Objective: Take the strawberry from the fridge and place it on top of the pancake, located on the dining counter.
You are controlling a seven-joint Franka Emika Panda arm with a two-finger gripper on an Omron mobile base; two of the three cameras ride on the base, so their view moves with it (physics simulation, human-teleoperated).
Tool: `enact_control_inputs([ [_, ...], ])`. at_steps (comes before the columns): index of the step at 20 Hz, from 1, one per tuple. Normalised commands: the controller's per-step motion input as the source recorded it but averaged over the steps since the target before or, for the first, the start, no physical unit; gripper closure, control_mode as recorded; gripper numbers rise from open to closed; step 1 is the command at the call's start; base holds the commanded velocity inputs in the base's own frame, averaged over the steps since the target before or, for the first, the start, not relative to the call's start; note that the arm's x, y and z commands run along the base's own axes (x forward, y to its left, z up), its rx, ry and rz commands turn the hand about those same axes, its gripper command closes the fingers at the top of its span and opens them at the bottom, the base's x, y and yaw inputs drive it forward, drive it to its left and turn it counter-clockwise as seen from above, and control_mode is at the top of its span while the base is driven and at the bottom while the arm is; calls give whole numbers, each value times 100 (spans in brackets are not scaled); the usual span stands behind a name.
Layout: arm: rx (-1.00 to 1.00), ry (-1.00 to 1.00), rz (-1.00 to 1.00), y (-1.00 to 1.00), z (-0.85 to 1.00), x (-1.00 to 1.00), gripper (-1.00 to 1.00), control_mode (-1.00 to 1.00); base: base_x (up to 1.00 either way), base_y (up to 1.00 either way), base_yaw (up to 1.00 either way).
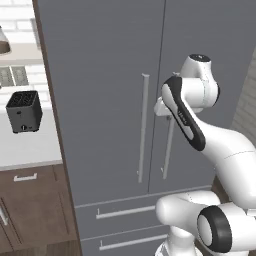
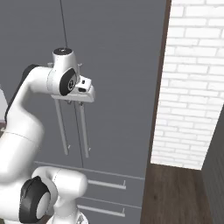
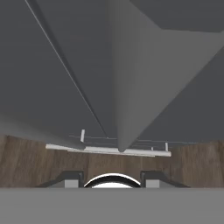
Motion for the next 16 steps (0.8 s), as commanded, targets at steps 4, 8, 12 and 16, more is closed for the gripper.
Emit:
enact_control_inputs([
  [4, 0, 0, 0, 0, 0, 0, -100, 100, -5, 0, 0],
  [8, 0, 0, 0, 0, 0, 0, -100, 100, -18, 29, 0],
  [12, 0, 0, 0, 0, 0, 0, -100, 100, -8, 41, 0],
  [16, 0, 0, 0, 0, 0, 0, -100, 100, -19, 9, 0],
])
